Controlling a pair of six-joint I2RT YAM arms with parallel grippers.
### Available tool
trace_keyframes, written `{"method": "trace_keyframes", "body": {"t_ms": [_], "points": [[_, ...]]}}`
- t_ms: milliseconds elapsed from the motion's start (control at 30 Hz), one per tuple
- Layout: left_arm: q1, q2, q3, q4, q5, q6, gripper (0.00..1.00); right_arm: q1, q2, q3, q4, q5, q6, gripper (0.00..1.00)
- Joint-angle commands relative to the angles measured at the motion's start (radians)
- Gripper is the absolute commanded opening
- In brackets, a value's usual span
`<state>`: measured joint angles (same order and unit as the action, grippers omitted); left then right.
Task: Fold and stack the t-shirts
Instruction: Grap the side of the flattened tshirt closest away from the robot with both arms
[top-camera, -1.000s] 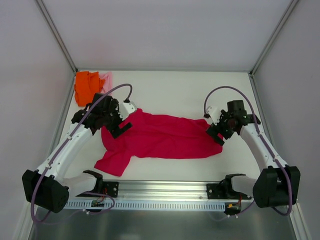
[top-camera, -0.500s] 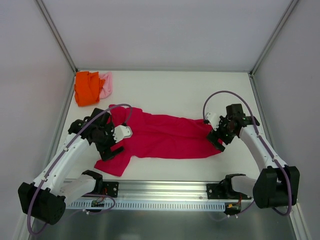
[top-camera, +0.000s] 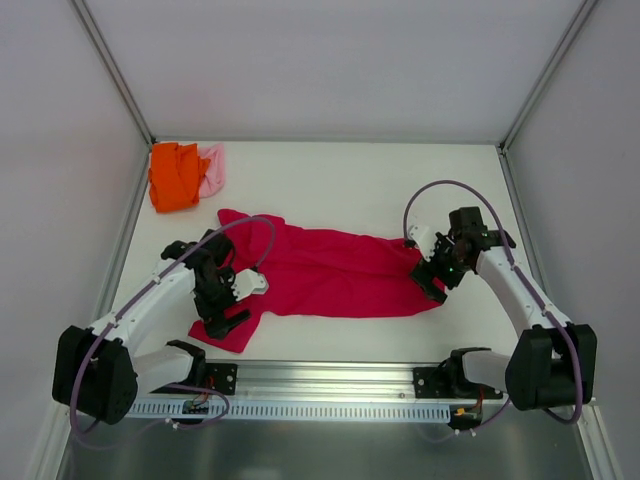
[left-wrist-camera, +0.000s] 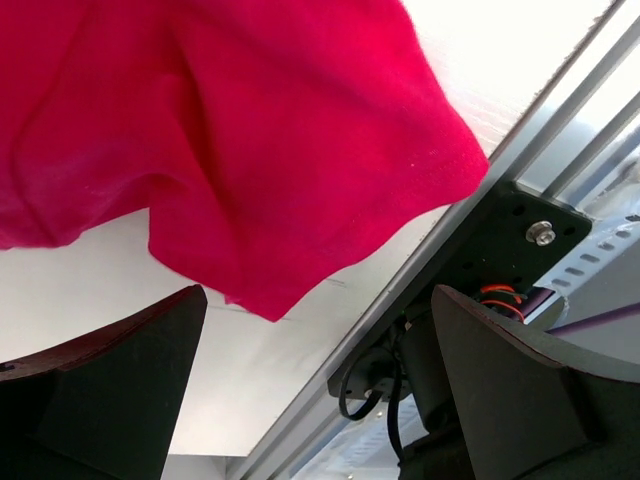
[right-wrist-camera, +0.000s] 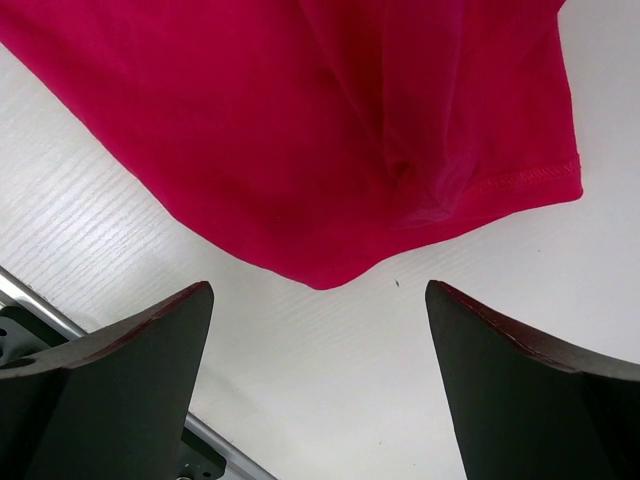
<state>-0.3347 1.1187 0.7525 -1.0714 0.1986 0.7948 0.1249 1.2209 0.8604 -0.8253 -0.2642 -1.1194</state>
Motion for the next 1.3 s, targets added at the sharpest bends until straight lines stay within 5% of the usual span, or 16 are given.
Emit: {"method": "trace_keyframes", "body": {"t_ms": [0,467,767,1267], "points": [[-0.009,0.042,-0.038,0.048,-0.028,-0.022,0.99,0.012,0.012,0.028,-0.003,-0.026,-0.005,0.93],[-0.009,0.151,-0.077,0.221,-0.114,-0.097,0.99,0.012,0.052,-0.011,0.015,-0.047,-0.056,0.94],[-0.009,0.156,-0.113,0.271,-0.131,-0.114,0.99,0.018,0.336,0.083,-0.046,0.027,-0.068,0.95],[-0.009,0.121,-0.157,0.315,-0.113,-0.101,0.99,0.036,0.130,-0.031,-0.127,0.062,-0.135,0.99]]}}
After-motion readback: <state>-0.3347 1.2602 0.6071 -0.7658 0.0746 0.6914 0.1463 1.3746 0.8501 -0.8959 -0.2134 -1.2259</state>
